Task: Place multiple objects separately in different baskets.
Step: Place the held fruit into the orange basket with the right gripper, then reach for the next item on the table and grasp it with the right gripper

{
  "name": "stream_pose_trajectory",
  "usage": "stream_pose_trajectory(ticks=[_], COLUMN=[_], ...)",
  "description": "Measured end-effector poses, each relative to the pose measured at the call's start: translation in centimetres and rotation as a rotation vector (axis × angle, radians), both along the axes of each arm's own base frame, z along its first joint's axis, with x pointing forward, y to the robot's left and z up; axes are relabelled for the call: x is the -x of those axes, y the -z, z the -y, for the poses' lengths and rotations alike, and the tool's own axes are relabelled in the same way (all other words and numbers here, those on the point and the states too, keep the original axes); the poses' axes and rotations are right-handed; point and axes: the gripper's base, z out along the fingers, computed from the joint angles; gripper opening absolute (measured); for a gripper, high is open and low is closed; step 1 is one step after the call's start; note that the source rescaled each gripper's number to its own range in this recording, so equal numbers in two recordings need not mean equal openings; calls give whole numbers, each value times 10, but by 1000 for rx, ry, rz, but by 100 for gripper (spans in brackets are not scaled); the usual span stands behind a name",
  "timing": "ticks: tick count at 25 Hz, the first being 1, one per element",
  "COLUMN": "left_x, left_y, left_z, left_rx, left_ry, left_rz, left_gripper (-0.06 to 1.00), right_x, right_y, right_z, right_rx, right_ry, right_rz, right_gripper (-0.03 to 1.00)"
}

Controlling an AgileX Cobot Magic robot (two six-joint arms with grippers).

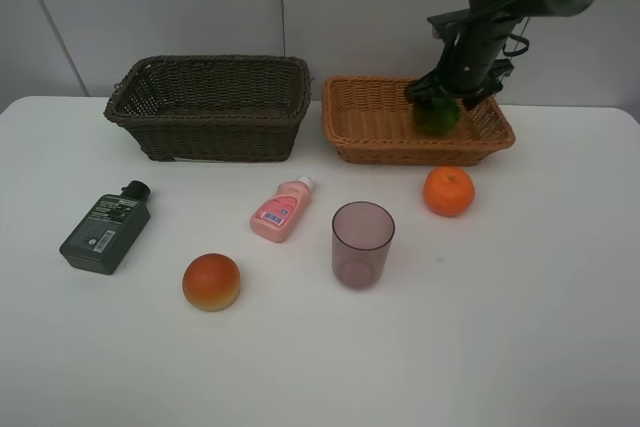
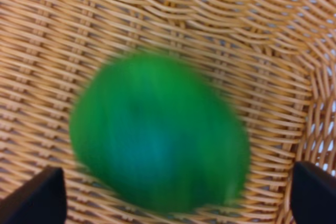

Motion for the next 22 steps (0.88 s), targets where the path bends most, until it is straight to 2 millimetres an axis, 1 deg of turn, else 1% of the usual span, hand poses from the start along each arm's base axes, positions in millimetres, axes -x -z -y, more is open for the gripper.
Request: stream_pose_trajectory(ticks=[1,2,5,8,15,17,19,22], left_x=[0,0,0,0,0,0,0,0], left_y=[0,0,0,0,0,0,0,0], left_z=[0,0,0,0,0,0,0,0], left_rx=[0,0,0,0,0,0,0,0], left_ry=[0,0,0,0,0,0,0,0], left_rz=[0,0,0,0,0,0,0,0], left_gripper=[100,100,100,100,100,100,100,100], right_x=[0,0,0,1,4,7,11,21], right_y=[0,0,0,0,-2,-12,-27,-57], right_z=[0,0,0,0,1,2,2,5], right_rx=[-2,-2,-3,-2,4,3,3,11], right_ry=[1,1,2,4,11,14,17,9], right_rz=[-1,-1,-4,-12,-39,-33,-27,-21], right_gripper=[91,95,99,100,100,100,100,100])
